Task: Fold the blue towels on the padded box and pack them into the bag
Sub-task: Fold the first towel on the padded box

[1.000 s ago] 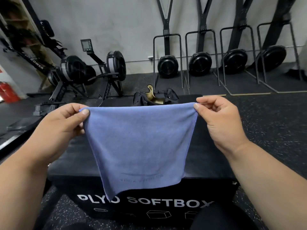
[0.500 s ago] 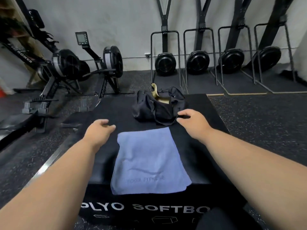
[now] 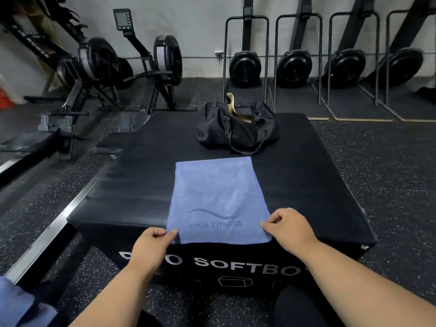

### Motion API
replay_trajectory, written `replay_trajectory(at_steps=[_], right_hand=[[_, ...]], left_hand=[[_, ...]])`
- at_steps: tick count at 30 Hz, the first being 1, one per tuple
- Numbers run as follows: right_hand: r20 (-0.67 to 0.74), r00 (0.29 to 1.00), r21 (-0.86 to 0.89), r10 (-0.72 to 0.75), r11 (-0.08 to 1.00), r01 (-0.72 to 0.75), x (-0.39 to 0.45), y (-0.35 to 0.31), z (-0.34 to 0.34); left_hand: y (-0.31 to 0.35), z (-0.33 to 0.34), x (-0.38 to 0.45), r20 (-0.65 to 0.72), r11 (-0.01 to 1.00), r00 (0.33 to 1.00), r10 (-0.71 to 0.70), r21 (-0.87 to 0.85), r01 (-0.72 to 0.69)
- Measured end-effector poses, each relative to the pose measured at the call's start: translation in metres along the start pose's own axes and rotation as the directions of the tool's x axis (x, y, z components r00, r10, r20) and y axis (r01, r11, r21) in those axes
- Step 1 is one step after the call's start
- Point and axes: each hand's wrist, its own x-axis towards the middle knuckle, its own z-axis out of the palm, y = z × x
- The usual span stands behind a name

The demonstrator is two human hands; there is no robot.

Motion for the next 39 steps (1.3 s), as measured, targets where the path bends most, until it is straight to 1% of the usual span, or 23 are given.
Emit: replay_trajectory(at_steps=[4,7,9,12,14,16,19,22,26,30,32,33,35,37,39], right_hand=[[-0.007,1.000,-0.020,0.006,1.000,-0.006,-0.001,0.004,0.006],[0.039,0.999,-0.033,0.011,0.999,-0.009,0.001,0.004,0.003],[0.056,0.998,0.037,0.033,0.999,-0.035,0.002,0.004,-0.002],[0.021,0.997,0.229,0.072,0.971,-0.075,0.004,0.003,-0.008],[-0.012,0.995,0.335,0.096,0.938,-0.086,0.004,0.002,-0.013],[-0.006,0.995,0.364,0.097,0.927,-0.088,0.005,0.003,-0.019],[-0.010,0.996,0.326,0.085,0.942,-0.077,0.006,0.006,-0.021],[-0.025,0.998,0.256,0.057,0.966,-0.048,0.005,0.006,-0.017],[-0.025,0.999,0.239,0.039,0.970,-0.032,0.003,0.009,-0.014],[-0.030,0.999,0.256,0.033,0.966,-0.024,0.003,0.014,-0.012],[-0.009,1.000,0.278,0.028,0.960,-0.024,0.001,0.015,-0.012],[0.000,1.000,0.269,0.021,0.963,-0.020,0.000,0.016,-0.013],[-0.003,1.000,0.181,0.010,0.983,-0.009,-0.002,0.018,-0.014],[-0.029,1.000,0.066,0.008,0.998,-0.006,-0.006,0.018,-0.012],[-0.059,0.998,-0.013,0.011,1.000,-0.011,-0.008,0.017,-0.008]], left_hand=[[0.002,0.010,-0.013,0.022,0.999,1.000,-0.006,-0.039,0.007],[0.005,0.009,-0.016,0.011,0.998,1.000,0.008,-0.062,-0.008],[0.008,0.006,-0.018,0.000,0.994,1.000,0.012,-0.107,-0.012],[0.013,0.000,-0.020,-0.020,0.986,1.000,0.020,-0.162,-0.022],[0.017,-0.001,-0.021,0.003,0.973,1.000,0.031,-0.229,-0.029],[0.021,0.000,-0.024,0.055,0.956,0.997,0.053,-0.291,-0.035],[0.019,0.006,-0.023,0.109,0.956,0.992,0.067,-0.290,-0.033],[0.014,0.012,-0.020,0.116,0.957,0.992,0.046,-0.289,-0.011],[0.008,0.015,-0.016,0.108,0.969,0.994,0.022,-0.248,0.006],[0.006,0.018,-0.015,0.053,0.967,0.998,-0.022,-0.254,0.035],[0.006,0.024,-0.018,0.012,0.968,0.999,-0.042,-0.249,0.044],[0.006,0.026,-0.019,-0.015,0.973,0.999,-0.036,-0.230,0.032],[0.003,0.032,-0.017,-0.050,0.983,0.998,-0.025,-0.181,0.015],[0.000,0.035,-0.016,0.028,0.988,0.999,-0.037,-0.147,0.041],[-0.003,0.038,-0.017,0.152,0.975,0.984,-0.090,-0.186,0.117]])
